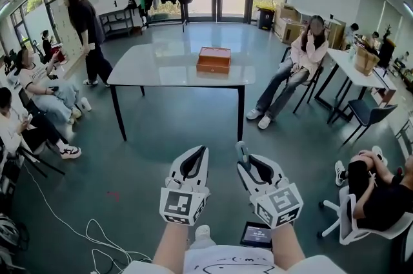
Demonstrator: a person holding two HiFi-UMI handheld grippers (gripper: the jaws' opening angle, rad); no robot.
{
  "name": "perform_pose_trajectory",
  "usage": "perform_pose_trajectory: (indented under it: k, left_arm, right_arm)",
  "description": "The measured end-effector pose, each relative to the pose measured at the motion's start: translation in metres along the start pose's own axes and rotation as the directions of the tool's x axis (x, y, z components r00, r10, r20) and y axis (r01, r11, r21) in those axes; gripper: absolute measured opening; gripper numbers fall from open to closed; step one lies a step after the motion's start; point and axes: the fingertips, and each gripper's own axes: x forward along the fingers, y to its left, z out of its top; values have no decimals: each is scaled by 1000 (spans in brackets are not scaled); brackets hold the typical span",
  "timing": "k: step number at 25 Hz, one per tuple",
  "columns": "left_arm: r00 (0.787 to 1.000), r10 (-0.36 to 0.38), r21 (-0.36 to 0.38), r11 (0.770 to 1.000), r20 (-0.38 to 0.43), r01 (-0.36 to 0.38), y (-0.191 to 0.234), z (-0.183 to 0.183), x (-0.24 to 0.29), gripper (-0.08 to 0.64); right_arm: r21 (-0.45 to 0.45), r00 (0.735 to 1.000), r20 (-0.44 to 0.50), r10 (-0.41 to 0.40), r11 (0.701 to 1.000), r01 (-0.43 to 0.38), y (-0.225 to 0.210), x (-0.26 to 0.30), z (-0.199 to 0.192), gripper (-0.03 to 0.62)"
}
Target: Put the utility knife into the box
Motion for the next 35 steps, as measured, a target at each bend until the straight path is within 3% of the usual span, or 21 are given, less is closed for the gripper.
perform_pose_trajectory:
  k: [16, 35]
  left_arm:
    - [997, -70, -14, 997, -17, 70, 107, -21, 82, 15]
    - [999, -43, -5, 999, -30, 43, 169, -40, 156, 15]
  right_arm:
    - [37, 998, -18, -55, 998, 55, -26, 134, 9, 130]
    - [20, 1000, -20, -5, 1000, 5, -73, 228, 15, 130]
